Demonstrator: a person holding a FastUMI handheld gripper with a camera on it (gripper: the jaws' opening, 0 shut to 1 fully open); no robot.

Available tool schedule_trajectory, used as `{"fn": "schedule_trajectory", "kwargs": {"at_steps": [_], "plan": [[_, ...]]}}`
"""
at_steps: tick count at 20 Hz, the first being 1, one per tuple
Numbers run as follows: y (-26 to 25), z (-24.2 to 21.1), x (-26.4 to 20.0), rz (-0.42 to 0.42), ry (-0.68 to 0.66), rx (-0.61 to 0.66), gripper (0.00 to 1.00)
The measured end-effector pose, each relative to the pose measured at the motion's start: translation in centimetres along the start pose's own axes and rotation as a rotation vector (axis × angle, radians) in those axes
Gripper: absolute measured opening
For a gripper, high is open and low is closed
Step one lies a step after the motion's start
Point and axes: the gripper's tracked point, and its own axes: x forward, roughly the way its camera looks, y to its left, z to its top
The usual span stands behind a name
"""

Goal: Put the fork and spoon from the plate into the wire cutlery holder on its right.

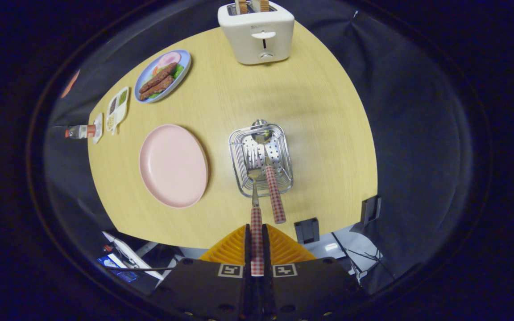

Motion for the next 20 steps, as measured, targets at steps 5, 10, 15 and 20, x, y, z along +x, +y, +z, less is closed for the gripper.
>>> {"fn": "schedule_trajectory", "kwargs": {"at_steps": [5, 10, 15, 20], "plan": [[0.9, 1.4, -0.2, 0.018, -0.016, -0.015, 0.12], [1.9, 3.1, -1.7, 0.073, -0.140, -0.072, 0.32], [3.4, 5.7, -4.9, 0.158, -0.364, -0.103, 0.65], [5.7, 8.9, -10.4, 0.246, -0.745, -0.100, 0.76]]}}
